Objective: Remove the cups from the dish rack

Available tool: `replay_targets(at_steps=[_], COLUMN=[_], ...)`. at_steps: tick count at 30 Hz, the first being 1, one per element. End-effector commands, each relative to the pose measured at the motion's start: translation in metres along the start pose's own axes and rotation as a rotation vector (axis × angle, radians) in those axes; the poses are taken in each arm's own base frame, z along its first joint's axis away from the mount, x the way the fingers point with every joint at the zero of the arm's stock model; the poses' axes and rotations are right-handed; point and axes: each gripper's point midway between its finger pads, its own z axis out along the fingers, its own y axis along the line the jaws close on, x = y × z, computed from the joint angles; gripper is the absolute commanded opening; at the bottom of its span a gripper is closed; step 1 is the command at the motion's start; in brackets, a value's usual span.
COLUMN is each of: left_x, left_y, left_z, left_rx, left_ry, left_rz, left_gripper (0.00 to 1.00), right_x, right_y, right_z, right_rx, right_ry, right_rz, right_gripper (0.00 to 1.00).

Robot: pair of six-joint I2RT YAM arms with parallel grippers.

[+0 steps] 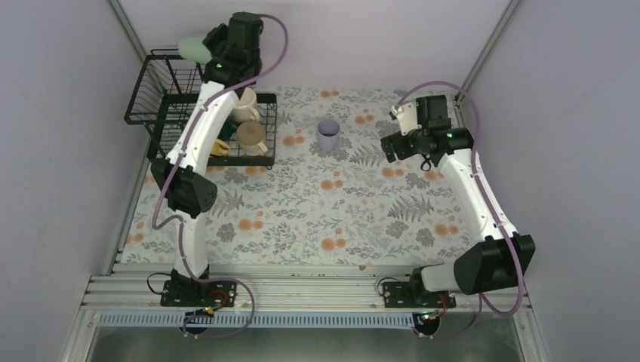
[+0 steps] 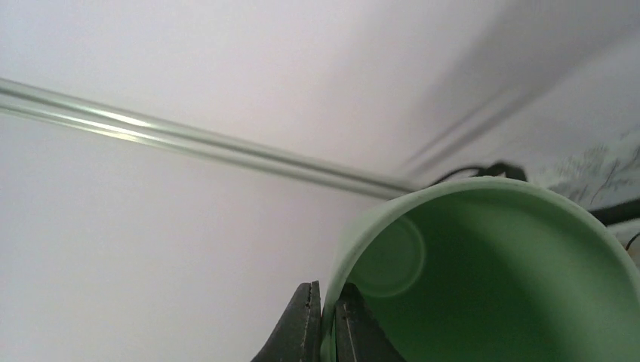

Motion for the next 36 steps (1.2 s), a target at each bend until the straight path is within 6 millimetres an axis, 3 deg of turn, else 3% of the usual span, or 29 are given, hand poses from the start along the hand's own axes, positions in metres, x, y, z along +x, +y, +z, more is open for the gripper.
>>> replay_targets(at_steps=[1,5,10,11,16,25,31,36], left_x=[-0.029,-0.060,-0.094,-0.105,-0.120,-0.153,-0.166,-0.180], left_y=[0.076,0.076,0.061,0.048,0.000,-0.097,-0.146,-0.194], left_z=[-0.075,-0.127,-0.180,-0.193,-0.209,-0.269,-0.311,-0.319], left_rx=[-0.126,-0.102,0.018,0.110,0.377,0.902,1.097,1.178], left_ry=[-0.139,-0.271,-0.450,-0.502,-0.570,-0.741,-0.841,-0.842], left_rz=[-0.150,-0.211,-0.331,-0.385,-0.451,-0.389,-0.317,-0.277], left_gripper=[0.02,0.02,0.02,0.03,0.03,0.03,0.03,0.03], right_x=[0.001,0.008,0.024,0.034,0.052,0.069,0.080,0.080], right_y=[-0.010,-0.028,-0.070,-0.084,-0.103,-0.112,-0.114,-0.112], right_z=[-0.010,-0.016,-0.033,-0.040,-0.054,-0.073,-0.079,-0.087], right_rx=[0.075,0.165,0.318,0.362,0.420,0.444,0.457,0.452], right_ry=[-0.014,-0.003,0.018,0.033,0.065,0.072,0.089,0.081], right_rz=[0.010,0.029,0.092,0.108,0.133,0.190,0.208,0.221], right_gripper=[1.00,1.00,1.00,1.00,1.00,1.00,1.00,1.00])
